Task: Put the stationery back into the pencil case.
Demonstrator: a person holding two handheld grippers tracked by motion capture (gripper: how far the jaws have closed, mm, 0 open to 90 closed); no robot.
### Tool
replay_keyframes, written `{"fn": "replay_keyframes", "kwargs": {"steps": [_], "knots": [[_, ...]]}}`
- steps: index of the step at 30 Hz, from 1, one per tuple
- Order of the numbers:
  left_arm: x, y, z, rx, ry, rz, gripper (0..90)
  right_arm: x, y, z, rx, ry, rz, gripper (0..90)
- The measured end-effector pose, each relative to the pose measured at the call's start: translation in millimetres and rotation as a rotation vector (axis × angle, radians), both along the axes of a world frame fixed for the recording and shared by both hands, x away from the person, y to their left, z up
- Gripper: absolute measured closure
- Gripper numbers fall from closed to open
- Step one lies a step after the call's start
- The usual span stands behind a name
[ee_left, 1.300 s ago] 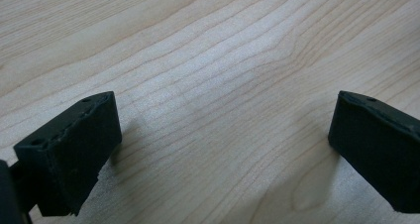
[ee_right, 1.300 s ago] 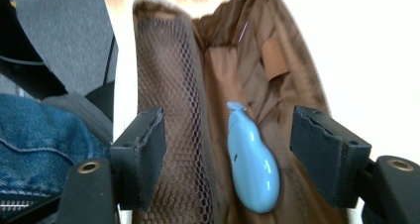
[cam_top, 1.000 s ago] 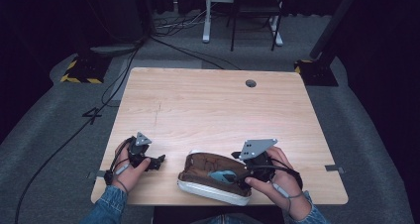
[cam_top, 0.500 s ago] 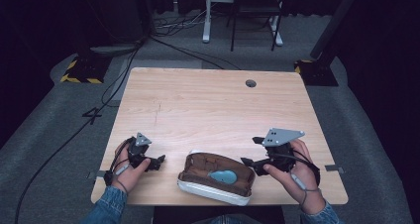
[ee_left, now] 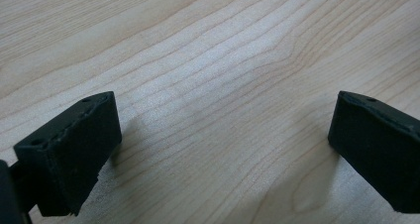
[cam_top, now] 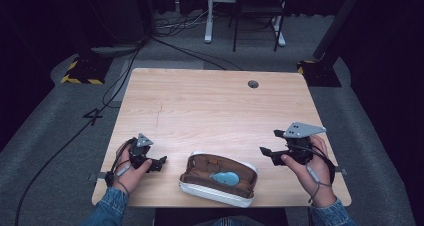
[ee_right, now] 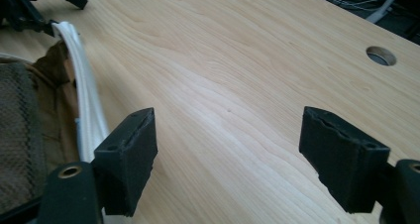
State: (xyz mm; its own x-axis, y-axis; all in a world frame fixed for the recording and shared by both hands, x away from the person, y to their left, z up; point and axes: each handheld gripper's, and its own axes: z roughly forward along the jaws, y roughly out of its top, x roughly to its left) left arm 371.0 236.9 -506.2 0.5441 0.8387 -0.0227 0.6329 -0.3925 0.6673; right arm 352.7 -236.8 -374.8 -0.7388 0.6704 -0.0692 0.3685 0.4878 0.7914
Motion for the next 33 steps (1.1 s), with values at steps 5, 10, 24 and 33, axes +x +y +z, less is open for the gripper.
{"fn": "replay_keyframes", "kwargs": {"steps": [5, 10, 24, 33], "knots": [[-0.1, 0.0, 0.0, 0.0, 0.0, 0.0, 0.2, 6.0, -11.4, -4.4, 0.001, 0.005, -0.034, 23.0], [-0.1, 0.0, 0.0, 0.0, 0.0, 0.0, 0.2, 12.9, -23.5, -11.2, -0.002, 0.015, -0.069, 22.3], [0.4, 0.1, 0.0, 0.0, 0.0, -0.003, 0.2, 34.8, -62.5, -47.8, 0.002, 0.024, -0.182, 22.0], [0.3, -0.1, -0.1, -0.003, 0.0, -0.001, 0.1, 45.3, -79.8, -72.8, -0.025, 0.05, -0.224, 21.3]]}}
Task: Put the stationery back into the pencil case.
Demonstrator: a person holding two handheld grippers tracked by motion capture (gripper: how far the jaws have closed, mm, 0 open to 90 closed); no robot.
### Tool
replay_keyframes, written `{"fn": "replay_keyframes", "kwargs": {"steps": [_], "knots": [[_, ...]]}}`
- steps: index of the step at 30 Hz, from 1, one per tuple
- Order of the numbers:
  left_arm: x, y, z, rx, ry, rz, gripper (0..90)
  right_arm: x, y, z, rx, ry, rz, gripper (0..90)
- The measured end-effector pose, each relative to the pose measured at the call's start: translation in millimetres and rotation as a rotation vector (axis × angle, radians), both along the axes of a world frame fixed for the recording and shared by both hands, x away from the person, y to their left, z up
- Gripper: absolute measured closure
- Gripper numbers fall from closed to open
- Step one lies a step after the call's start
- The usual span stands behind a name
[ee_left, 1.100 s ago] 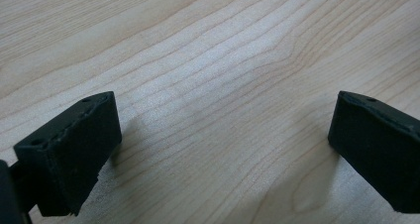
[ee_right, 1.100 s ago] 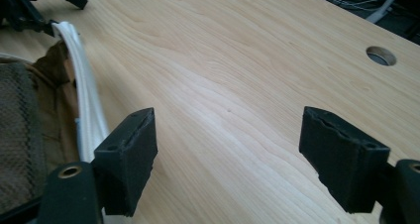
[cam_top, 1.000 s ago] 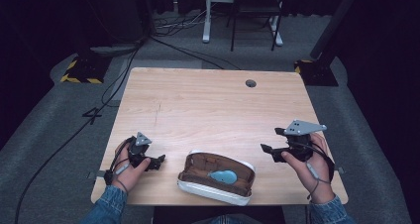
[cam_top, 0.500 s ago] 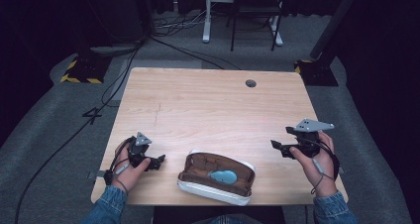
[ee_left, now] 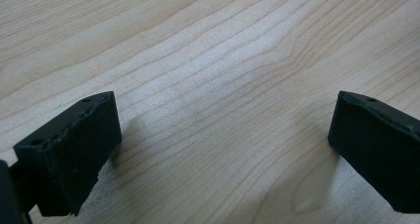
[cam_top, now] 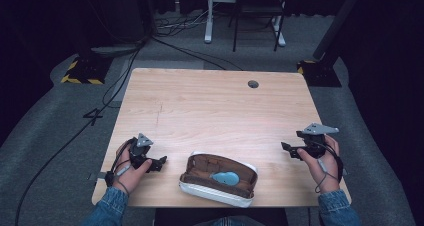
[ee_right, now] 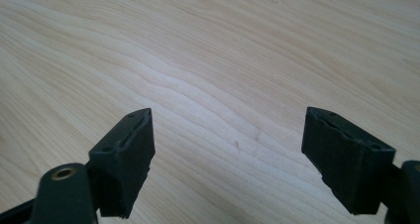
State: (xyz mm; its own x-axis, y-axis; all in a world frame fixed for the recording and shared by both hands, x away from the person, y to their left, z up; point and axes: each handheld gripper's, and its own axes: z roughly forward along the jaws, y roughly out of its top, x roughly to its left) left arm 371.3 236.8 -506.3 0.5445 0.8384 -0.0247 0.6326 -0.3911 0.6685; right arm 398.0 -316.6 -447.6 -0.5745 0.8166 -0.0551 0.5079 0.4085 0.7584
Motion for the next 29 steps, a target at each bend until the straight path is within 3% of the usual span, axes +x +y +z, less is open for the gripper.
{"fn": "replay_keyframes", "kwargs": {"steps": [12, 21, 24, 29], "knots": [[0.0, 0.2, 0.1, 0.003, 0.001, -0.002, 0.1, 9.2, -11.4, -32.1, -0.018, 0.046, -0.035, 19.0], [0.0, 0.0, 0.0, 0.0, 0.0, 0.0, 0.2, 12.4, -12.1, -47.1, -0.04, 0.08, -0.053, 17.8], [0.0, 0.2, 0.1, 0.003, 0.0, -0.002, 0.2, 12.8, -15.6, -53.2, 0.002, 0.088, -0.086, 15.7], [0.1, 0.2, 0.1, 0.003, 0.0, -0.003, 0.1, 12.3, -16.2, -56.1, 0.019, 0.066, -0.102, 13.0]]}}
